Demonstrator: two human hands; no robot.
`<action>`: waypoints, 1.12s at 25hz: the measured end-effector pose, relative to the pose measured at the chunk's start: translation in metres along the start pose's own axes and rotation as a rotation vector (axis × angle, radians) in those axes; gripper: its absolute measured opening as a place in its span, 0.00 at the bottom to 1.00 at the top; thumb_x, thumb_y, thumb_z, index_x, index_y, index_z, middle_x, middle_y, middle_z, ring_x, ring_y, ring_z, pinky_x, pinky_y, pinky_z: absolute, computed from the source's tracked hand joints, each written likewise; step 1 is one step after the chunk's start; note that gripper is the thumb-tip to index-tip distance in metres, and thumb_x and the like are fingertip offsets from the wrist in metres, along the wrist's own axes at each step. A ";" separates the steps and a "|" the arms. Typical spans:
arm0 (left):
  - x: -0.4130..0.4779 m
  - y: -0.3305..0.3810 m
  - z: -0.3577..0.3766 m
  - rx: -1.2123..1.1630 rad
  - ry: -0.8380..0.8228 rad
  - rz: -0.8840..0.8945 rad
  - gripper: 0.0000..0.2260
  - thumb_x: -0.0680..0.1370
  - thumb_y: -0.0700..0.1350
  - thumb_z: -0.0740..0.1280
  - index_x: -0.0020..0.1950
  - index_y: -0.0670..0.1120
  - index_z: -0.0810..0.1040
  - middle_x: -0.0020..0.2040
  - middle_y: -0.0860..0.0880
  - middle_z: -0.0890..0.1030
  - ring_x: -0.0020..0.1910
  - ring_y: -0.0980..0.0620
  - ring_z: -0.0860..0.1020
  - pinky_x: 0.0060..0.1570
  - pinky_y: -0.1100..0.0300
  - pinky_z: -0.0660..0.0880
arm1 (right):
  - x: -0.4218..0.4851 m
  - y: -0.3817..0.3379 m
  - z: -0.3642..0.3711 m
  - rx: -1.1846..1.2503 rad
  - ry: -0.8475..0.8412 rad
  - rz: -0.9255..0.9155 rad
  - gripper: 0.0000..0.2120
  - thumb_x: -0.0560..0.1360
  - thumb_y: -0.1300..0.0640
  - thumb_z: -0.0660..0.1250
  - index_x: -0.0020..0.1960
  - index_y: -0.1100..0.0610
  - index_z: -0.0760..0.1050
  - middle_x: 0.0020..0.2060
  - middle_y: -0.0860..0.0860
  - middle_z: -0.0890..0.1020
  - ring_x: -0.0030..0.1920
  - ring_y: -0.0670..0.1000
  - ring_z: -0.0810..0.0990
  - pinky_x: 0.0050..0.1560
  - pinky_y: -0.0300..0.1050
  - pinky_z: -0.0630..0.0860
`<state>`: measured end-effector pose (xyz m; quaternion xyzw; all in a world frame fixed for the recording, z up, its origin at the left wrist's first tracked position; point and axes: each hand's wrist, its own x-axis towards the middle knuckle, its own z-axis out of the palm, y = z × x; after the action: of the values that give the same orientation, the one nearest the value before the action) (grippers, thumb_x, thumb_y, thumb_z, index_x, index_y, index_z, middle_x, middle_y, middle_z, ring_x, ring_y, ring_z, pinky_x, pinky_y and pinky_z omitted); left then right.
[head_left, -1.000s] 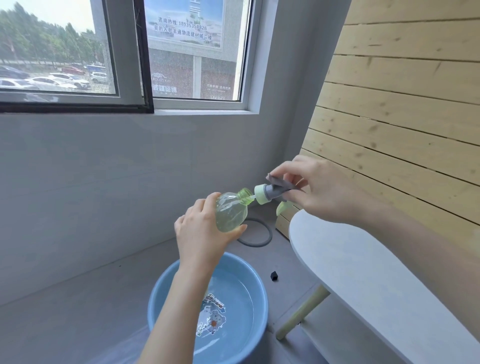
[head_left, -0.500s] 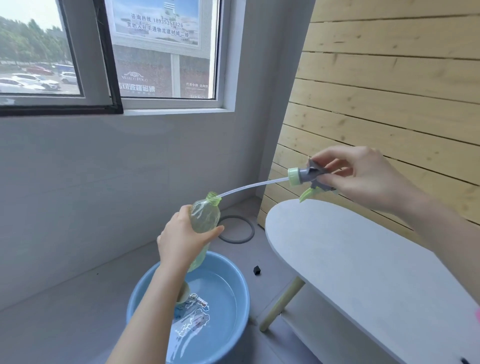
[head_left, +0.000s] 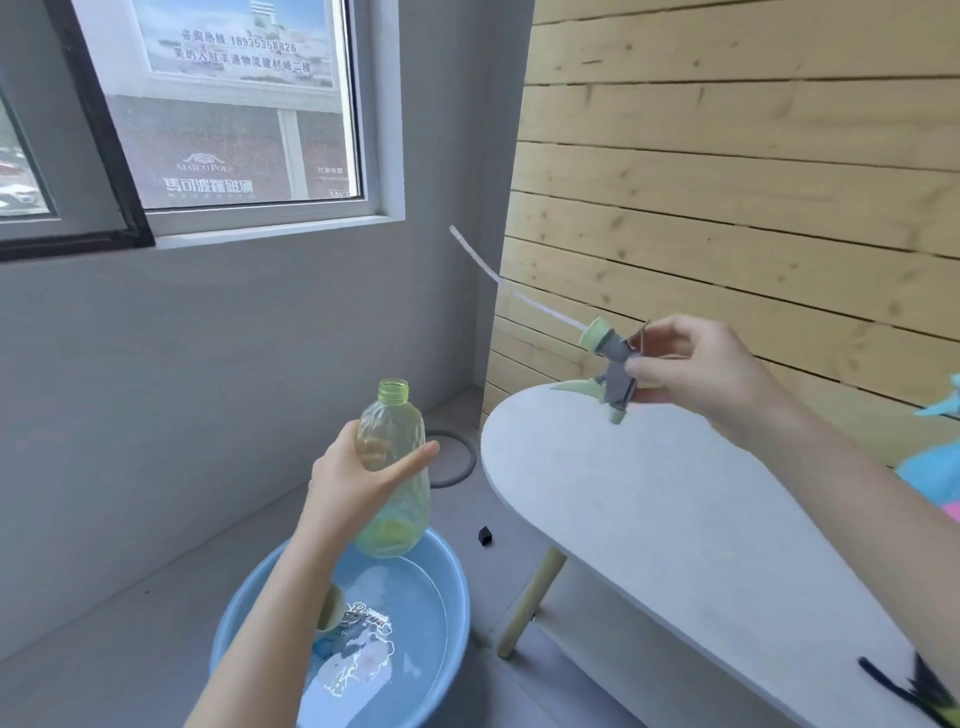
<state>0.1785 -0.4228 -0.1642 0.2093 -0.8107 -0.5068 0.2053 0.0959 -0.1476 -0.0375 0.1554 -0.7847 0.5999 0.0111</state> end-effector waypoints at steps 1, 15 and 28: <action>-0.001 0.003 0.003 -0.024 -0.015 0.005 0.30 0.58 0.70 0.73 0.52 0.55 0.75 0.49 0.57 0.80 0.51 0.56 0.78 0.50 0.56 0.76 | 0.003 0.014 0.007 0.094 0.000 0.077 0.13 0.74 0.74 0.63 0.56 0.63 0.69 0.47 0.59 0.79 0.41 0.53 0.84 0.43 0.49 0.82; 0.001 0.017 0.025 -0.169 -0.117 0.009 0.31 0.55 0.70 0.72 0.51 0.54 0.77 0.46 0.56 0.83 0.46 0.59 0.81 0.47 0.57 0.78 | 0.043 0.190 0.083 0.344 0.235 0.586 0.09 0.71 0.75 0.67 0.49 0.66 0.72 0.53 0.63 0.77 0.54 0.63 0.80 0.51 0.52 0.78; 0.005 0.010 0.007 -0.169 -0.063 -0.007 0.32 0.55 0.71 0.72 0.52 0.54 0.77 0.47 0.56 0.83 0.48 0.57 0.81 0.51 0.52 0.79 | 0.040 0.190 0.092 -0.456 0.142 0.373 0.12 0.70 0.52 0.72 0.51 0.56 0.78 0.50 0.53 0.81 0.55 0.54 0.78 0.53 0.44 0.73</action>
<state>0.1693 -0.4157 -0.1571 0.1783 -0.7703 -0.5804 0.1949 0.0251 -0.2000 -0.2333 -0.0405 -0.9114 0.4094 -0.0098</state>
